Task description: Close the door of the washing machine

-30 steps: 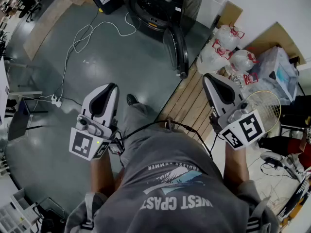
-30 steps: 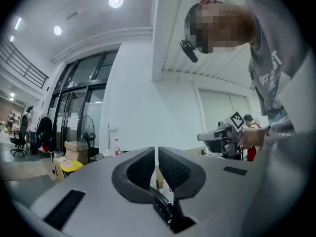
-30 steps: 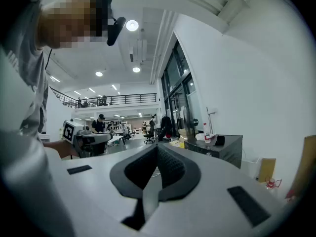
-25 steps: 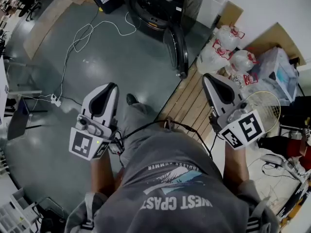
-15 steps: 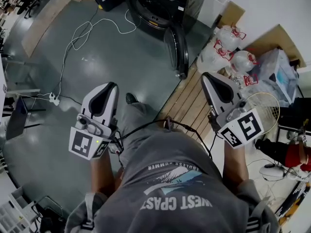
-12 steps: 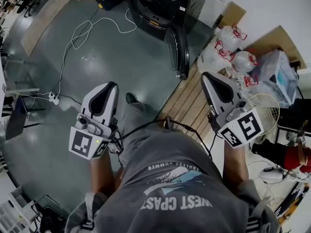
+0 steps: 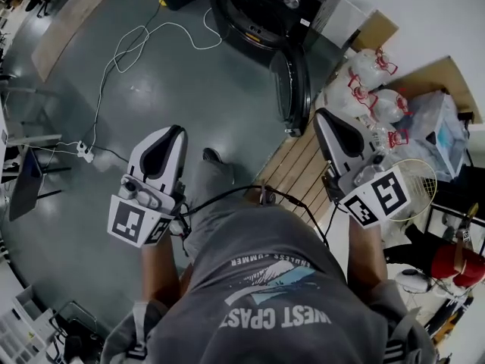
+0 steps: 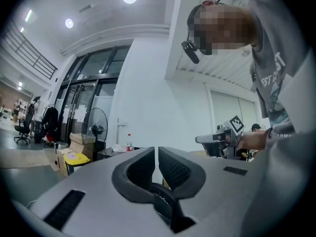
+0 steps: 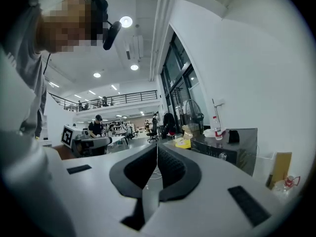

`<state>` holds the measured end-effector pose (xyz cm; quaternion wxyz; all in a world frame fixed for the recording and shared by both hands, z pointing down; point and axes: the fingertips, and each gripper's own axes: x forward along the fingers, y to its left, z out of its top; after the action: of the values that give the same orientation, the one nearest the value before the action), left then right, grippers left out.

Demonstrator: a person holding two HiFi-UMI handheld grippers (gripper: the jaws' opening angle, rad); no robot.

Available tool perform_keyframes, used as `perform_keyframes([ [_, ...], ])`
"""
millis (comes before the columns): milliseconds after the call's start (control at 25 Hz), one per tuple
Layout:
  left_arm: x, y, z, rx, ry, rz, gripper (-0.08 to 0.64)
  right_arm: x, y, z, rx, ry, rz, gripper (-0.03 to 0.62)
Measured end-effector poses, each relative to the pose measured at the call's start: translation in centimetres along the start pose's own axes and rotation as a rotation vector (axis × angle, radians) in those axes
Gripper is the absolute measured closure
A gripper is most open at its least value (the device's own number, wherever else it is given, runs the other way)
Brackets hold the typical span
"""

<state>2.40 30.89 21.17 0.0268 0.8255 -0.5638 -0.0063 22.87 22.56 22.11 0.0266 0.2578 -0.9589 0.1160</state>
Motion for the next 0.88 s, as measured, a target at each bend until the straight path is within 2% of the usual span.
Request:
perform_keyframes([
  [200, 1.7, 5.9, 0.8, -0.028, 0.007, -0.023, 0.523, 5.6, -0.1, 1.7, -0.013, 0.011, -0.027, 0.563],
  [520, 5.6, 14.5, 1.7, -0.078, 0.03, -0.127, 0.523, 13.3, -0.7, 3.9, -0.007, 0.042, -0.143, 0.561],
  [760, 8.8, 17.1, 2.9, -0.065, 0.058, -0.247, 0.523, 16.1, -2.5, 5.4, -0.036, 0.08, -0.236, 0.56],
  [880, 10.5, 17.1, 2.0, -0.101, 0.08, -0.273, 0.523, 16.6, -4.4, 4.3, -0.046, 0.124, -0.266, 0.558],
])
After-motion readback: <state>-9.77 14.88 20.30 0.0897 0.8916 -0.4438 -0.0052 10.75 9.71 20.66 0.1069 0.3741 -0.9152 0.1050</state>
